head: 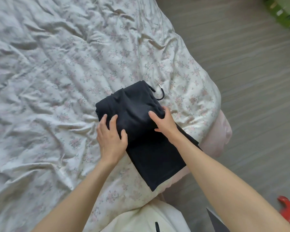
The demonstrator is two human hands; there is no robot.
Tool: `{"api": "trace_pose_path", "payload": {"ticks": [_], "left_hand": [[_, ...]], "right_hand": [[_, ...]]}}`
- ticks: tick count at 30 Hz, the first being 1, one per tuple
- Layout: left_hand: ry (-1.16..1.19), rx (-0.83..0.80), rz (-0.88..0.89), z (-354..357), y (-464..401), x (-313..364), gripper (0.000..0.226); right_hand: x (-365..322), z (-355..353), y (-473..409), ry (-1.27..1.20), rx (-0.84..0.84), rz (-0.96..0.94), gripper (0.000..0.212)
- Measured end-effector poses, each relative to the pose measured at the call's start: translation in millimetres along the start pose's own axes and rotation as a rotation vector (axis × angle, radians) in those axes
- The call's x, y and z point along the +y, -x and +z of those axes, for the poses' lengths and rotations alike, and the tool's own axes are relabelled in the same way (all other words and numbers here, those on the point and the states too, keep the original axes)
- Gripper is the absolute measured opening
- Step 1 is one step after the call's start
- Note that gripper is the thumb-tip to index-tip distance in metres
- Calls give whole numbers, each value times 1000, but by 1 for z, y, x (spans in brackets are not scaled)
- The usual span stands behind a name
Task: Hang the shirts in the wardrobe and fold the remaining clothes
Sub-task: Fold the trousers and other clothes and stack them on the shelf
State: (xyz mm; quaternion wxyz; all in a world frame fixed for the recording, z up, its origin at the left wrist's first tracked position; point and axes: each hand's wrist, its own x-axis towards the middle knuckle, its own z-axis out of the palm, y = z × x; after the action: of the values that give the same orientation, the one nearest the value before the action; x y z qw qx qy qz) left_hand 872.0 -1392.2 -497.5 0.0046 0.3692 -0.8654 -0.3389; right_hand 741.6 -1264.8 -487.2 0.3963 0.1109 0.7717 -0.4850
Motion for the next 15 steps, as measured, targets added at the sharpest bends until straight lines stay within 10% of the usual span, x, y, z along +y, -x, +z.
{"api": "trace_pose_path", "payload": {"ticks": [4,10,15], "left_hand": [[181,-37,-69,-5,-6,-4,46],[-155,41,85,1,-13,-6,43],[-379,-96,73,-5,-82,-10,82]], "right_hand": [[-6,2,-6,104,156,-183,10],[7,-26,-11,464,182,-158,16],[12,-21,-3,656,382,-287,42]]}}
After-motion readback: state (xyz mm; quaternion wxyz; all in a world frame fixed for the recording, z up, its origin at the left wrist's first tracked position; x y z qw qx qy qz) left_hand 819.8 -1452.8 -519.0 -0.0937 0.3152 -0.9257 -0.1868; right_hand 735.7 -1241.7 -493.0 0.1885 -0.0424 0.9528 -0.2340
